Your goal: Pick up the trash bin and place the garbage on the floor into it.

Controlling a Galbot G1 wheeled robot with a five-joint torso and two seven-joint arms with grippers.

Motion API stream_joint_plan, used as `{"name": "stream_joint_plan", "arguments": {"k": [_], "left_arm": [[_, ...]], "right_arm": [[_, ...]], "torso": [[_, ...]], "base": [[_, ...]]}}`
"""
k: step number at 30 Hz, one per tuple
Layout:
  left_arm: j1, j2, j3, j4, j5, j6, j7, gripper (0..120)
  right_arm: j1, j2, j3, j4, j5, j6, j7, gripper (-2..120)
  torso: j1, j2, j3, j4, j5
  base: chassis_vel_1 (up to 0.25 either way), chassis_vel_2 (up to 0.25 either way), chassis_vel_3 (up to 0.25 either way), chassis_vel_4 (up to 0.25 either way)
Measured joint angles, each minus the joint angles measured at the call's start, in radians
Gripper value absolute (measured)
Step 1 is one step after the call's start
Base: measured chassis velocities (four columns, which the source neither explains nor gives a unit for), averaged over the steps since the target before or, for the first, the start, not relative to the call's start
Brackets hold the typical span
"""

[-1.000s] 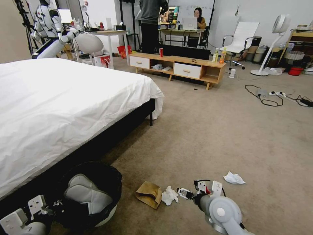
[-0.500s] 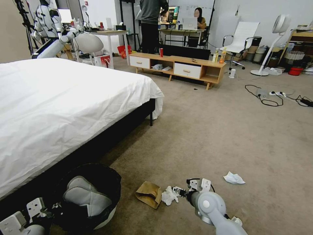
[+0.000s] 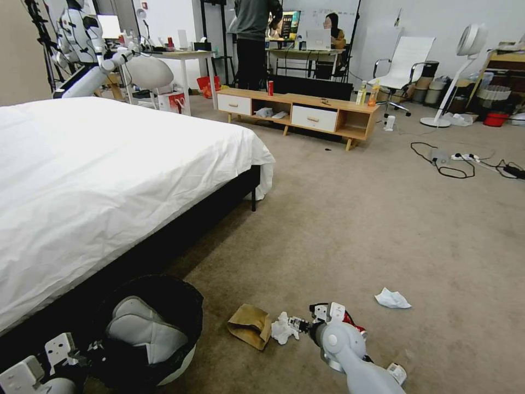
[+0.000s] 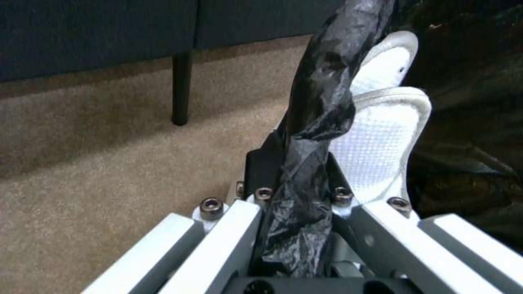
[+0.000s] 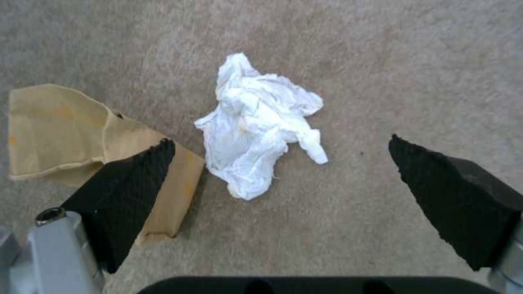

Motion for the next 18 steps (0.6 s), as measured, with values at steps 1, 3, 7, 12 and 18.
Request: {"name": "stream_joint_plan", "arguments": {"k": [1, 3, 7, 12, 18], "left_arm": [[-0.001, 0.000, 0.000, 0.001, 0.000, 0.000, 0.000, 2], [-0.001, 0.000, 0.001, 0.001, 0.000, 0.000, 0.001, 2], [-0.002, 0.003, 0.002, 0.002, -0.001, 0.000, 0.002, 2], [-0.004, 0.007, 0.001, 0.008, -0.001, 0.000, 0.002, 2], [-0.013, 0.012, 0.005, 0.022, -0.002, 0.000, 0.003, 2]], "right_arm": [[0.005, 0.005, -0.003, -0.013, -0.004, 0.003, -0.005, 100], [0.013, 0.011, -0.007, -0.032, -0.008, 0.008, -0.013, 100], [0.036, 0.028, -0.017, -0.086, -0.023, 0.018, -0.032, 100], [0.068, 0.051, -0.024, -0.170, -0.051, 0.036, -0.064, 100], [0.089, 0.064, -0.020, -0.231, -0.080, 0.055, -0.090, 100]], "torso": [[0.000, 0.000, 0.000, 0.0000, -0.0001], [0.000, 0.000, 0.000, -0.0001, 0.0000], [0.000, 0.000, 0.000, 0.0000, 0.0000], [0.000, 0.000, 0.000, 0.0001, 0.0000], [0.000, 0.000, 0.000, -0.0001, 0.0000]], "base": [[0.000, 0.000, 0.000, 0.000], [0.000, 0.000, 0.000, 0.000], [0.000, 0.000, 0.000, 0.000], [0.000, 0.000, 0.000, 0.000], [0.000, 0.000, 0.000, 0.000]]}}
